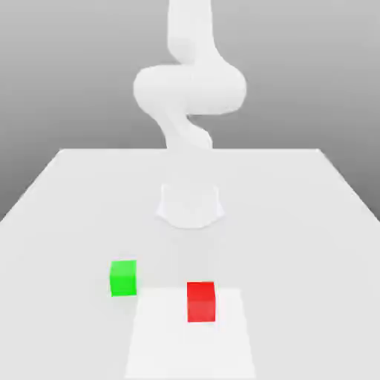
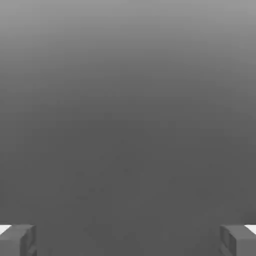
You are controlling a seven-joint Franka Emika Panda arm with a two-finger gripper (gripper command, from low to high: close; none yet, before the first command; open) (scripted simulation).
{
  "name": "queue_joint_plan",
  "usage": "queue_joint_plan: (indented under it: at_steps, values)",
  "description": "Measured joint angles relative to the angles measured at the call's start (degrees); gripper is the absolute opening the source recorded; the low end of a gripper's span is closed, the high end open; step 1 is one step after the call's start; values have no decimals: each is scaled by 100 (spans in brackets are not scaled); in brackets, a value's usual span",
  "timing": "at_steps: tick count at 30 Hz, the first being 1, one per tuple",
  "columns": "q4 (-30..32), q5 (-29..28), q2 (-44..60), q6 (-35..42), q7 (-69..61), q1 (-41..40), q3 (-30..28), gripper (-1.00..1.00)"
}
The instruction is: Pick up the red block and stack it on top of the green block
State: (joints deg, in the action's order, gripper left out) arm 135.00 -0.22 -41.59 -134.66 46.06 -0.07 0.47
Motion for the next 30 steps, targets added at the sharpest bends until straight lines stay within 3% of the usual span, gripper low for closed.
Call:
queue_joint_plan:
  at_steps: [17,24,25,30]
  values:
    - [2557,2,3647,-2394,57,54,193,0]
    - [2598,-110,5117,-3593,146,138,98,0]
    - [2570,-135,5322,-3769,163,165,65,-100]
    - [2570,-150,5322,-3769,178,161,67,-100]
